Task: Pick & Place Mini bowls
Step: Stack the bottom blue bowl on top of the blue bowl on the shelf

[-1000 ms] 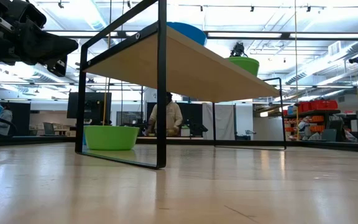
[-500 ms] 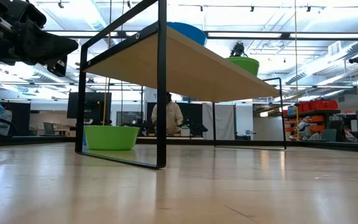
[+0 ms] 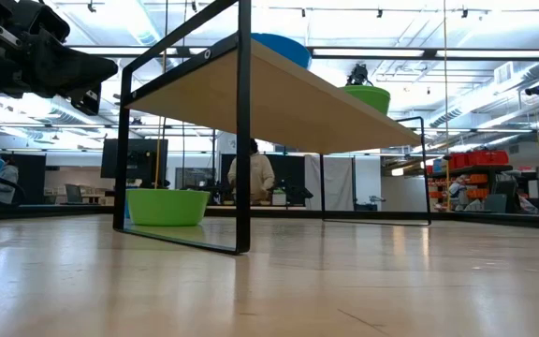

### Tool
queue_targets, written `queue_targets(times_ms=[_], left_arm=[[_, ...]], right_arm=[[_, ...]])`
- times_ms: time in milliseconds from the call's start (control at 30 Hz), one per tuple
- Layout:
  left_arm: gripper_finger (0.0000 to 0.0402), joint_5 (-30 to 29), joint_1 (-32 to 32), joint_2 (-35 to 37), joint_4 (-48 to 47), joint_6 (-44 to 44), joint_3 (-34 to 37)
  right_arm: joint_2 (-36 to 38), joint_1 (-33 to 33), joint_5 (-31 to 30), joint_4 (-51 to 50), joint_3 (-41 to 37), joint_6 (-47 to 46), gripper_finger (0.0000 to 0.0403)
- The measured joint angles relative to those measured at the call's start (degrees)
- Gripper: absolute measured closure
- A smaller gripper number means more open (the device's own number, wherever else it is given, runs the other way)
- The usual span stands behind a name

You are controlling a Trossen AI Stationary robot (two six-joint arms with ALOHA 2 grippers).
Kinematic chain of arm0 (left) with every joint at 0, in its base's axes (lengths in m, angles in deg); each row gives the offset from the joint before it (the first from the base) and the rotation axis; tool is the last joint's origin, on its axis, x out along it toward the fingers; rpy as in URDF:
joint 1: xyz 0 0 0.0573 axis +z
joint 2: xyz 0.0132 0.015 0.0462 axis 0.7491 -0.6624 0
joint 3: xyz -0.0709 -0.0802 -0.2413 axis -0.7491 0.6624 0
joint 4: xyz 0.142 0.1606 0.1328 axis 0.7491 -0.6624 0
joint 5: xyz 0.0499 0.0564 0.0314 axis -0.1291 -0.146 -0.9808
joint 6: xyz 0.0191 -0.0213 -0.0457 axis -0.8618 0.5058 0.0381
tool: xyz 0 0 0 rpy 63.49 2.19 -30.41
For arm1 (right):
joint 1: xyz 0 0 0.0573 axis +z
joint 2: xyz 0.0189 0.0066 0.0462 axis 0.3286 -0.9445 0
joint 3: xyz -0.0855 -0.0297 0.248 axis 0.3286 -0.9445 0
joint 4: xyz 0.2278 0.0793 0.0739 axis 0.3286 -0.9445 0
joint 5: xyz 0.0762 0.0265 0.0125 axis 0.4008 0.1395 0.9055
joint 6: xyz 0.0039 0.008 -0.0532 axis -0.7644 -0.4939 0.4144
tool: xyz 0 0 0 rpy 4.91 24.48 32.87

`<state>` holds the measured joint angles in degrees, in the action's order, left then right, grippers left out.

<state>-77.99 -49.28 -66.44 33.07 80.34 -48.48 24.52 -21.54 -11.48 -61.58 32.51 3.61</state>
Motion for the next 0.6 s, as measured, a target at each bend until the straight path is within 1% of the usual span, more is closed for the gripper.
queue_targets(times_ms=[233, 600], left_arm=[[0.0369, 0.0, 0.0, 0.0, 0.0, 0.0, 0.0], [0.0369, 0.0, 0.0, 0.0, 0.0, 0.0, 0.0]], right_arm=[[0.0, 0.0, 0.0, 2.8, -1.4, -5.6, 0.038], [0.0, 0.0, 0.0, 5.4, -1.7, -7.0, 0.038]])
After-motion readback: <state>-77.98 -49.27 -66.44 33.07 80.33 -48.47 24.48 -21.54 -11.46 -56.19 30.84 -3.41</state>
